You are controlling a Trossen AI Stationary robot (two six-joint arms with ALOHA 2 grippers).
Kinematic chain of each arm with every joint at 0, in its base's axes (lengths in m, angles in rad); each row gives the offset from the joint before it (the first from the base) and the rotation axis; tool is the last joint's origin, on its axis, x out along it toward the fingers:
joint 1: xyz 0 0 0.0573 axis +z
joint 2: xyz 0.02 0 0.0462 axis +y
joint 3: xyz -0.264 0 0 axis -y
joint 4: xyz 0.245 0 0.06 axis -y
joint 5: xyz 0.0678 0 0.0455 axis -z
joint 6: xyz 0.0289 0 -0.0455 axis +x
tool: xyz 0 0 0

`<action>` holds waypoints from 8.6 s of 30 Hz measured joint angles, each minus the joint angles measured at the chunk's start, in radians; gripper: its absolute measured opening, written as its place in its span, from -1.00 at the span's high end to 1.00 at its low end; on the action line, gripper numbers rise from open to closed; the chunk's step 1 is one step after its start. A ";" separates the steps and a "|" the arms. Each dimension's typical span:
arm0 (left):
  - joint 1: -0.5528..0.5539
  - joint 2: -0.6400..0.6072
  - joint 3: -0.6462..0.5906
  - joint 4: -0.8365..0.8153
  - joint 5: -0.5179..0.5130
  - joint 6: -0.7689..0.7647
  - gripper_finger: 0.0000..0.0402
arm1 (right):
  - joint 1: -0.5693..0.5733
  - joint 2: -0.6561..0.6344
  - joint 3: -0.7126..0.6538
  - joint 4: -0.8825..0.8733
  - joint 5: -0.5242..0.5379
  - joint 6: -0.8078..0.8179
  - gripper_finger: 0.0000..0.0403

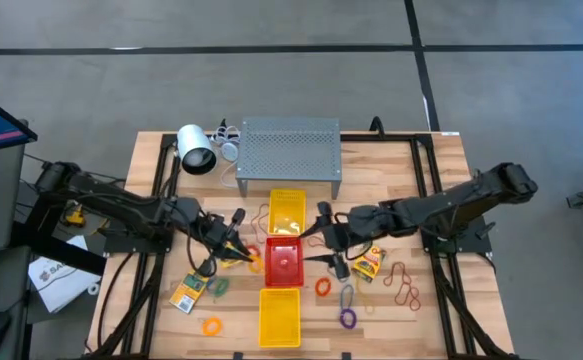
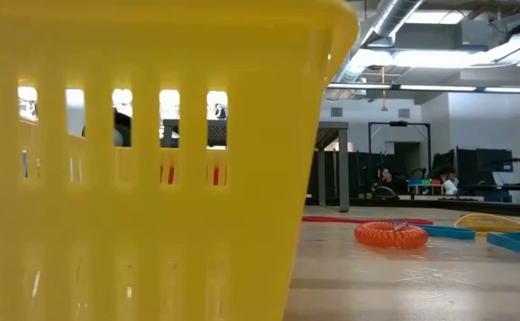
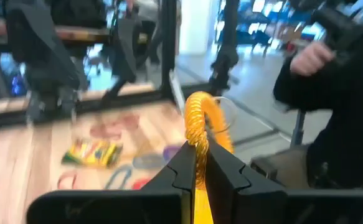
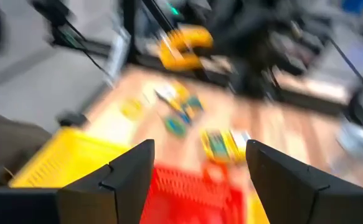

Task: Pick & Place Office Desk Supplies
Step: Put the yellow spring rubber band into the red bin, then put the red rubber band into the bottom yellow bin

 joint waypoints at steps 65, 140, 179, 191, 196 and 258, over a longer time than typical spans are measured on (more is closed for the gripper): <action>0.088 0.390 0.097 -0.090 -0.095 -0.122 0.92 | 0.140 -0.542 -0.882 0.798 0.194 0.173 -0.24; 0.056 0.749 0.392 -0.382 -0.109 -0.067 0.92 | 0.116 -0.541 -0.880 0.749 0.194 0.199 -0.24; 0.094 0.662 0.533 -0.642 -0.183 0.027 0.37 | 0.116 -0.542 -0.881 0.742 0.194 0.199 -0.24; 0.081 0.290 0.533 -0.781 -0.186 0.002 0.37 | 0.116 -0.542 -0.882 0.743 0.194 0.209 -0.24; 0.074 0.189 0.534 -0.849 -0.190 0.000 0.37 | 0.116 -0.541 -0.882 0.746 0.194 0.217 -0.24; 0.166 0.460 0.145 -0.593 -0.326 0.209 0.37 | 0.089 -0.541 -0.881 0.711 0.195 0.236 -0.24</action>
